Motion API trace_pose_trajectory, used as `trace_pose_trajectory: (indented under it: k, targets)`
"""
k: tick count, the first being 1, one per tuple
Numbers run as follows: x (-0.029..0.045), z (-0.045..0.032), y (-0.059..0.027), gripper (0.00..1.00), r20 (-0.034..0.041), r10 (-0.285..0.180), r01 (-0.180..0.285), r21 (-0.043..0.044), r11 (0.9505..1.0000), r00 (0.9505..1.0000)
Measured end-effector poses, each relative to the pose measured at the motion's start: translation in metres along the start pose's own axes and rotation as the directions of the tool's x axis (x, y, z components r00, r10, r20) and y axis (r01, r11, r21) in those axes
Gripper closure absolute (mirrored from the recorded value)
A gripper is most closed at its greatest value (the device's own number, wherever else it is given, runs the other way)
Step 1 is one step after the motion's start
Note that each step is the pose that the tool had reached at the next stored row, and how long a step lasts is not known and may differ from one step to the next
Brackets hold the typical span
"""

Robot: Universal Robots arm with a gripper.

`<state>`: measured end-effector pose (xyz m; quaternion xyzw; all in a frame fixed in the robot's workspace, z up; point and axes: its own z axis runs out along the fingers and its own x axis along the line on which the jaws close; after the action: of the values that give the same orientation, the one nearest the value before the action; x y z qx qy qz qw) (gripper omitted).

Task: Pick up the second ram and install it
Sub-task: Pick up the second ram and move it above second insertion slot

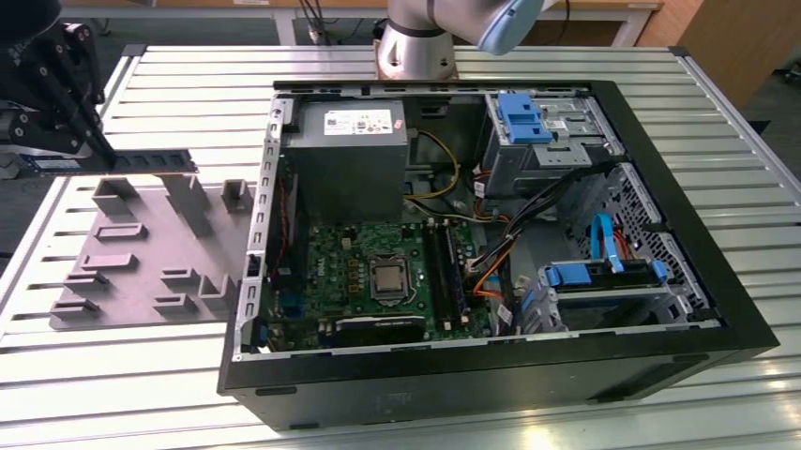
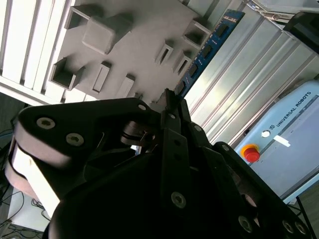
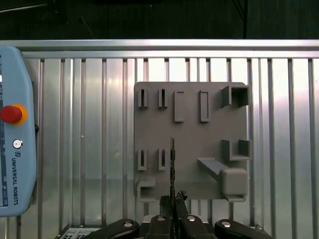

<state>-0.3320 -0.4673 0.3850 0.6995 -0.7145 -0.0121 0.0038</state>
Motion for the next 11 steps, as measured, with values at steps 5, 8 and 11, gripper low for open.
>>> trace_pose_trajectory:
  k: [5, 8, 11]
  targets:
    - [-0.0001, -0.0001, -0.0049, 0.86, 0.0000, 0.000, 0.000, 0.0001, 1.0000, 1.0000]
    - [-0.0002, -0.0001, -0.0078, 0.86, 0.0000, 0.000, 0.000, 0.0000, 1.0000, 1.0000]
    - [-0.0002, -0.0002, -0.0108, 0.86, 0.0001, 0.000, 0.000, 0.0001, 1.0000, 1.0000]
